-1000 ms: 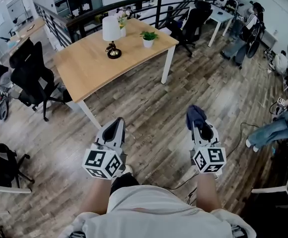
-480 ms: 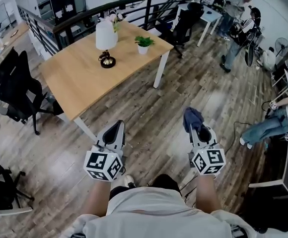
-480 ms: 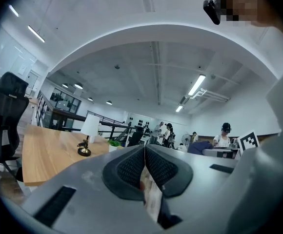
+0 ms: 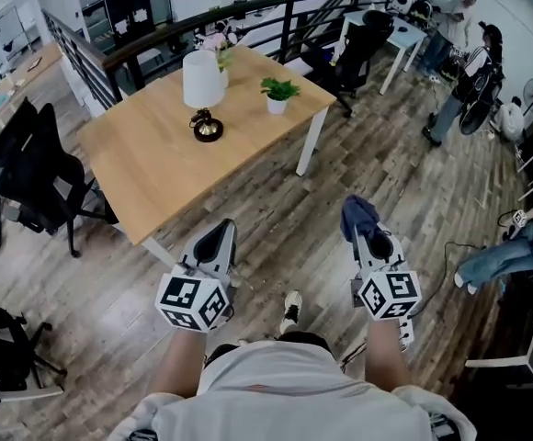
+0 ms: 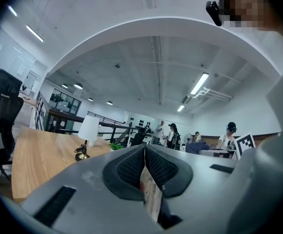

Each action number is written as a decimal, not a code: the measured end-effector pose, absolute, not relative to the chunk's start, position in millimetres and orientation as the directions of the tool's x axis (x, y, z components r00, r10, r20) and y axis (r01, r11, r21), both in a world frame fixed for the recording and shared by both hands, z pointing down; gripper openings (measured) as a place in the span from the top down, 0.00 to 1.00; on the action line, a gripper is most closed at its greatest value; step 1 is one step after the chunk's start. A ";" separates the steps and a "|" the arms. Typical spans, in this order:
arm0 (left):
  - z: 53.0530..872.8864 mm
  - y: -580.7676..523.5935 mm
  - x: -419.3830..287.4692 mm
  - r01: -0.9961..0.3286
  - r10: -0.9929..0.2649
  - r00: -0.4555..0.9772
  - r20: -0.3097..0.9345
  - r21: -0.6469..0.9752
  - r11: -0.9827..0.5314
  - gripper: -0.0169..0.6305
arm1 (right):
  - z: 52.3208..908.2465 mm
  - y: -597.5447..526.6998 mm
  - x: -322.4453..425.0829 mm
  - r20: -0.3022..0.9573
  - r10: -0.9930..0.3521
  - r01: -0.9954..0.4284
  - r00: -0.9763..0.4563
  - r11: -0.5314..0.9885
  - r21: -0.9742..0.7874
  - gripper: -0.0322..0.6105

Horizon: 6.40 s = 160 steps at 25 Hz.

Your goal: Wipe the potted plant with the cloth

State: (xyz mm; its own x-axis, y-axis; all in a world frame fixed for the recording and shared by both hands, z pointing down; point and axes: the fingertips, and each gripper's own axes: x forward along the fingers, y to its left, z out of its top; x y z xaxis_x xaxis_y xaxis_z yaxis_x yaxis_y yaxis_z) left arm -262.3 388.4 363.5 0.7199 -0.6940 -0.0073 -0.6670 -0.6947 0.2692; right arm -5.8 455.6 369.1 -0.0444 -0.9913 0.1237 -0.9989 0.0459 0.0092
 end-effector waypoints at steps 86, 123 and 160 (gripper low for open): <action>619.7 -234.3 -14.4 -0.620 -0.594 0.678 0.433 0.771 -0.146 0.79 | 490.0 -253.7 211.0 0.417 -0.796 -0.898 -0.439 0.398 -0.186 0.72; 669.8 -261.4 27.9 -0.428 -0.579 0.724 0.376 0.902 0.051 0.83 | 640.3 -209.2 181.8 0.575 -0.540 -0.768 -0.615 0.246 -0.592 0.72; 665.7 -263.8 30.3 -0.447 -0.568 0.728 0.383 0.894 0.030 0.83 | 519.8 -307.6 142.4 0.372 -0.619 -0.701 -0.691 0.450 -0.553 0.72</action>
